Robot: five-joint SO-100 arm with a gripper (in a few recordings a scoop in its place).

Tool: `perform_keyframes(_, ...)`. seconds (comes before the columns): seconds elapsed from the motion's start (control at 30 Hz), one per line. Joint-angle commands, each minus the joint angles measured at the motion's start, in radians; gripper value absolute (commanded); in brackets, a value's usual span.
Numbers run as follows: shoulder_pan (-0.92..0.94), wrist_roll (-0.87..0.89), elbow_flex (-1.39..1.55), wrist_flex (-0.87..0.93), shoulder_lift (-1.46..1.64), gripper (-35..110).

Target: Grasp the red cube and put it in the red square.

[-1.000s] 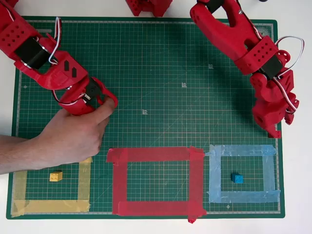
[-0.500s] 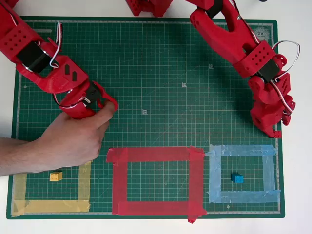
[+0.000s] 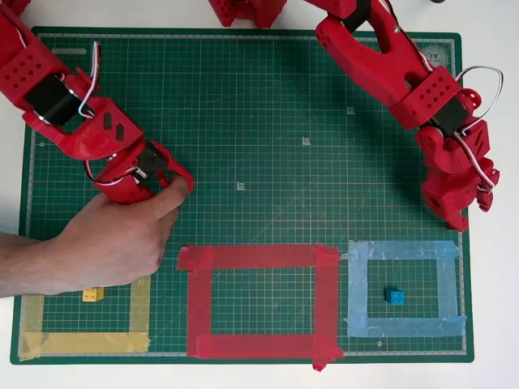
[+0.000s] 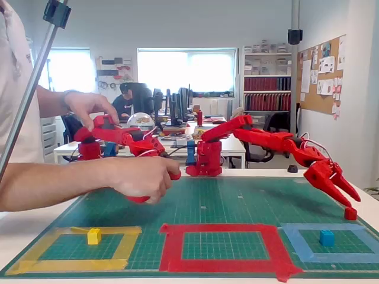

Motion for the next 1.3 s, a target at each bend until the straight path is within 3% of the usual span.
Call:
perform_keyframes(0.0,0.009,-0.029,-0.052,-0.026,0.034,21)
perform_keyframes(1.27,0.026,-0.055,-0.006,-0.049,-0.002,20)
